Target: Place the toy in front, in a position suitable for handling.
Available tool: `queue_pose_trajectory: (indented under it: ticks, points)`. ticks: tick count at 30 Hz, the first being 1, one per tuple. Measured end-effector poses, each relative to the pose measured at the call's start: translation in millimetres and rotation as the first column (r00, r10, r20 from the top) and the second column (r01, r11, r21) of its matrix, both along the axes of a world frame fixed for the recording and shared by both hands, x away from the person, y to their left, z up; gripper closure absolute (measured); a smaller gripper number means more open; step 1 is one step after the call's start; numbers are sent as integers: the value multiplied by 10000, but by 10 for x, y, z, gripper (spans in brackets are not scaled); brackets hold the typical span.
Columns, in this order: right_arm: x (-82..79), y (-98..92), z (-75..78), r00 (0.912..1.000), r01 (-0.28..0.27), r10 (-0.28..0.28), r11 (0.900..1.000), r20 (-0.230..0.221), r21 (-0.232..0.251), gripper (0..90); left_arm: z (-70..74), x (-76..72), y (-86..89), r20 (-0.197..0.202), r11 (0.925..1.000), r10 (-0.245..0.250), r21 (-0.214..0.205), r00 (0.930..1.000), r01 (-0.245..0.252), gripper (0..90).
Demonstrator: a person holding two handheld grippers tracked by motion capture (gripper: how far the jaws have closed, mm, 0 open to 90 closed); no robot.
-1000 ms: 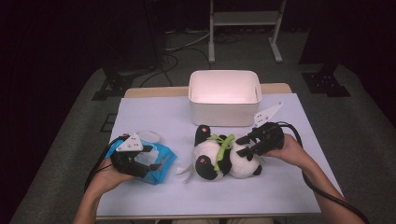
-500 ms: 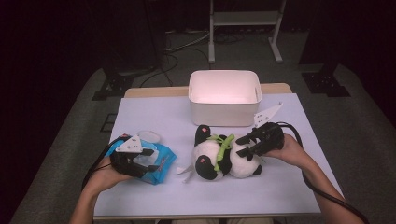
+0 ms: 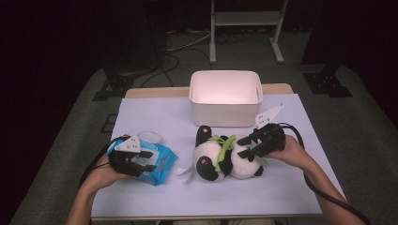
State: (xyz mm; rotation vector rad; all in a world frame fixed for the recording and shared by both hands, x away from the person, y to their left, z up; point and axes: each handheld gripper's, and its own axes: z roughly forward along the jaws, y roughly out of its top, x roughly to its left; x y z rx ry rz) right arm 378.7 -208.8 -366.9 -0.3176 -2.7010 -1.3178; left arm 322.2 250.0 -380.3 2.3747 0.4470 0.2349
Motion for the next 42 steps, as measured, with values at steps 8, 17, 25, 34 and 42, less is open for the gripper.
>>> queue_pose_trajectory:
  ticks: [8, 17, 25, 34, 42]
  points:
    - [-12, 0, -2, 10000, 13, -13, 10000, 58, 10, 472, -58, 22, 33, 144, 9999, 29, 123, 9999, -31, 603]
    - [-20, 1, -3, 10000, 28, -28, 10000, 57, 16, 461, -97, 26, -23, 454, 9993, -180, 335, 9988, 165, 817]
    - [-24, -9, -10, 9999, -5, 5, 10000, 107, 83, 454, -78, 32, -53, 504, 9977, -377, 584, 9980, 348, 899]
    - [-31, -11, -17, 9999, 11, -12, 9999, 115, 159, 444, -25, -2, -73, 362, 9969, -740, 310, 9966, 729, 900]
    - [-38, -15, -20, 9999, -14, 11, 9998, 167, 175, 439, 64, -23, -174, 432, 9935, -1128, 195, 9927, 1120, 900]
